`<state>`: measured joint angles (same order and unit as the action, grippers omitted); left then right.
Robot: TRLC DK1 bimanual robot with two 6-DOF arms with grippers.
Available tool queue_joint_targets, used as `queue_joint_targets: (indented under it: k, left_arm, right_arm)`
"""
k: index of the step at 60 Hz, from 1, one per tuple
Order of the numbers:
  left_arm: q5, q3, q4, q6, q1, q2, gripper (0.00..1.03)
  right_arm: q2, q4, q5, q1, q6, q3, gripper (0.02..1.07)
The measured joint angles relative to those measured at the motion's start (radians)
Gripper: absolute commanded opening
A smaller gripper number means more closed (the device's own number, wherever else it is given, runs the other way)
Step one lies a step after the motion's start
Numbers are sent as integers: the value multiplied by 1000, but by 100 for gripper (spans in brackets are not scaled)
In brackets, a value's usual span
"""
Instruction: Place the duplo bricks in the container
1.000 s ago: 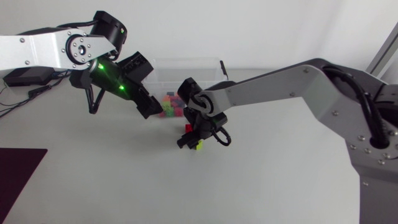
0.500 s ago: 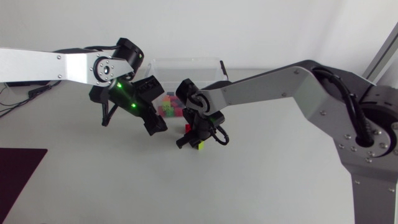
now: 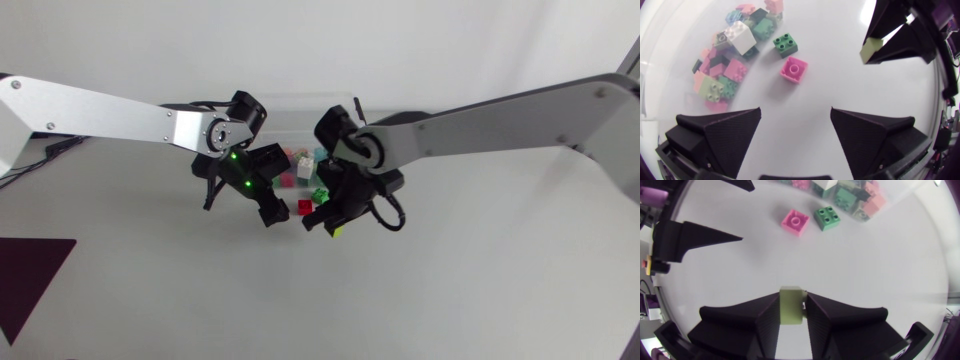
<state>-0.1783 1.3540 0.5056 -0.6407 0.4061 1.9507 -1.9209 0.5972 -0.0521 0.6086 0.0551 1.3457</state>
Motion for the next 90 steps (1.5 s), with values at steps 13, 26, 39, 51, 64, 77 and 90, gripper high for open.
queue_joint_targets:
  k: [13,26,39,51,64,77,90]
  left_arm:
    - [1,24,-22,18,21,44,96]
    - [65,32,-80,126,80,47,96]
    - [150,40,-156,216,131,64,96]
    - [240,87,-45,404,171,95,96]
    - [240,243,124,624,177,148,96]
    - [264,364,204,799,179,257,96]
    - [301,376,211,879,183,317,93]
  right_arm:
    - [211,-6,-62,-127,-14,-106,31]
    - [348,-2,-115,-230,-37,-155,31]
    - [408,1,-147,-281,-42,-217,31]
    - [449,2,-158,-301,-53,-255,31]
    - [480,2,-161,-304,-56,-255,31]
    - [492,3,-161,-304,-56,-270,31]
    - [503,3,-161,-304,-56,-271,31]
